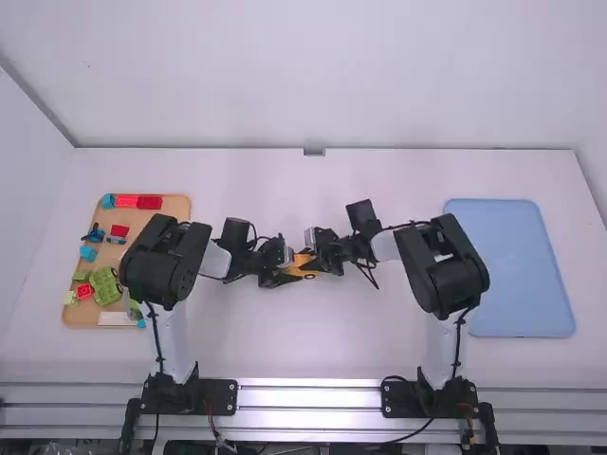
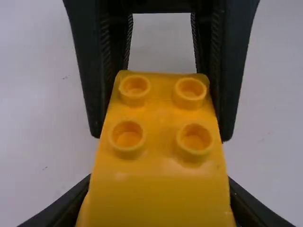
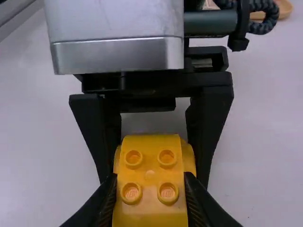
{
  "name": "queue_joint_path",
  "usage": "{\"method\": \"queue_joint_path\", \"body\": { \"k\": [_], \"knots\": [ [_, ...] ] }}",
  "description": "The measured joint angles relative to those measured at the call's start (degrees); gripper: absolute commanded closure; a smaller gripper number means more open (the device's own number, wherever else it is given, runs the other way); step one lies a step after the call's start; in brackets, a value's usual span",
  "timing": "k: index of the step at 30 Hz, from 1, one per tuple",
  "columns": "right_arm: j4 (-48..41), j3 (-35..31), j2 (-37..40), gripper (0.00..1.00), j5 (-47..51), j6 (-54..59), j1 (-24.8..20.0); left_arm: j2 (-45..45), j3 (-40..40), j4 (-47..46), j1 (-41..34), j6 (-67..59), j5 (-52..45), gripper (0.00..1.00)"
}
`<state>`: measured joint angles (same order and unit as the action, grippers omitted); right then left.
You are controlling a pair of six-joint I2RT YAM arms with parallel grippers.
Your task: Assemble lego blocks to make yellow taxi
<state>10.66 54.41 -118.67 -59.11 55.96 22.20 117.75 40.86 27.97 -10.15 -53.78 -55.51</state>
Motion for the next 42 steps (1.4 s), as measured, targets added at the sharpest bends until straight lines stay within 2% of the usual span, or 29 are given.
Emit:
{"method": "queue_joint_path", "body": {
  "k": [9, 13, 16, 24, 31, 37, 42],
  "knots": [
    [-4.37, 1.64, 0.90, 1.00, 4.07, -1.60, 1.33, 0.00, 0.02, 0.20, 0.13, 0.22, 0.24, 0.56],
    [-11.82, 4.61, 0.94, 1.00, 5.70, 0.94, 1.60, 0.00, 0.02, 0.17, 0.04, 0.22, 0.24, 0.57],
    [-13.75, 5.38, 0.94, 1.00, 6.10, 2.60, 1.57, 0.00, 0.02, 0.20, -0.17, 0.22, 0.24, 0.57],
    [-15.58, 4.33, 0.92, 1.00, 2.14, 7.56, -1.31, 0.02, 0.07, 0.17, -1.31, 0.24, 0.22, 0.57],
    [-13.49, 3.04, 0.87, 1.00, 0.76, 8.22, -2.82, 0.02, 0.07, 0.17, -1.64, 0.22, 0.11, 0.60],
    [-5.40, 0.74, 1.07, 1.00, 1.44, 2.45, -0.90, 0.02, 0.07, 0.17, -1.60, 0.20, 0.09, 0.60],
    [-4.92, 0.28, 1.09, 1.00, 0.83, 0.90, -0.57, 0.02, 0.07, -0.04, -1.60, 0.17, 0.07, 0.61]
  ]
}}
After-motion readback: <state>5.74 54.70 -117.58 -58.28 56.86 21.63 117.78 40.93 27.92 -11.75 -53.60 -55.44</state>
